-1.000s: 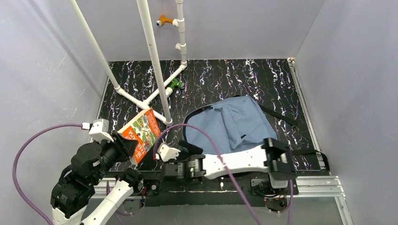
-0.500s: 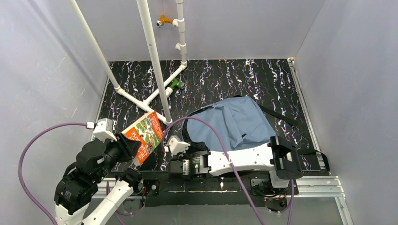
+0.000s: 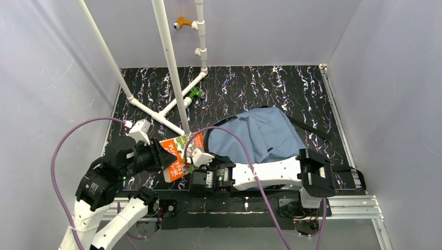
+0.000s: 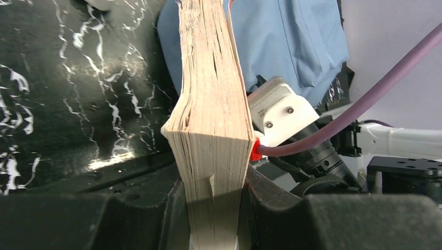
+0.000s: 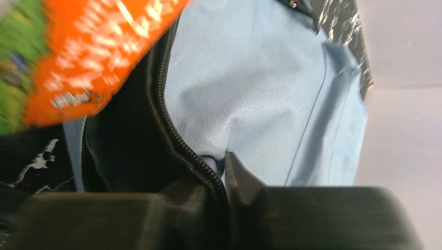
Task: Pack the student bag
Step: Place the book in the student bag.
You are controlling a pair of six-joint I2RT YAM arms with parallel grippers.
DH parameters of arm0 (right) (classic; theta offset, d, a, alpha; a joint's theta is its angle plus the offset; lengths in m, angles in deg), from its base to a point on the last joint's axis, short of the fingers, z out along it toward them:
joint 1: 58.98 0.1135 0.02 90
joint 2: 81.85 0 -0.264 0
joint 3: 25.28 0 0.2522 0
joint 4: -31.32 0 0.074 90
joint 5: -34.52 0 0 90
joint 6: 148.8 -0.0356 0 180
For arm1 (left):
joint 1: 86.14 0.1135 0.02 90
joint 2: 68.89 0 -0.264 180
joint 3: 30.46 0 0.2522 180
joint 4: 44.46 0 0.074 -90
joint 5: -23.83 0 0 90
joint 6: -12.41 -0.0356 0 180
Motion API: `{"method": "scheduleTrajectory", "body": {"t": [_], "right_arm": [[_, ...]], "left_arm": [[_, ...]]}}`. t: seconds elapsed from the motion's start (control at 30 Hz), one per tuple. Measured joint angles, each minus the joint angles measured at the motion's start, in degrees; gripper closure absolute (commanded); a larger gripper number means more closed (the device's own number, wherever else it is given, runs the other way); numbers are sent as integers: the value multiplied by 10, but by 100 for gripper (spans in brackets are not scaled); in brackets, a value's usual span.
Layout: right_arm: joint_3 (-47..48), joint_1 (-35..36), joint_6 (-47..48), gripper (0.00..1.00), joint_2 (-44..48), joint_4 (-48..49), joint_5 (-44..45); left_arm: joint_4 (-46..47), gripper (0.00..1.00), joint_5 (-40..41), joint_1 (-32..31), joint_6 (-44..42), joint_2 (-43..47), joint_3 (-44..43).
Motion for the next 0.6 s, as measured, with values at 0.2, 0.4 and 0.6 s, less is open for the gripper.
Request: {"method": "scheduleTrajectory", "body": {"t": [0.2, 0.4, 0.6], "right_arm": [[-7, -3, -2, 99, 23, 8, 27], [-79, -57, 16, 99, 249, 99, -24], [-163, -115, 16, 99, 434, 197, -94]], "left_arm": [[28, 100, -48, 0, 30, -12, 27], [80, 100, -89, 0, 65, 4, 63], [168, 100, -137, 0, 112, 1, 102]]}}
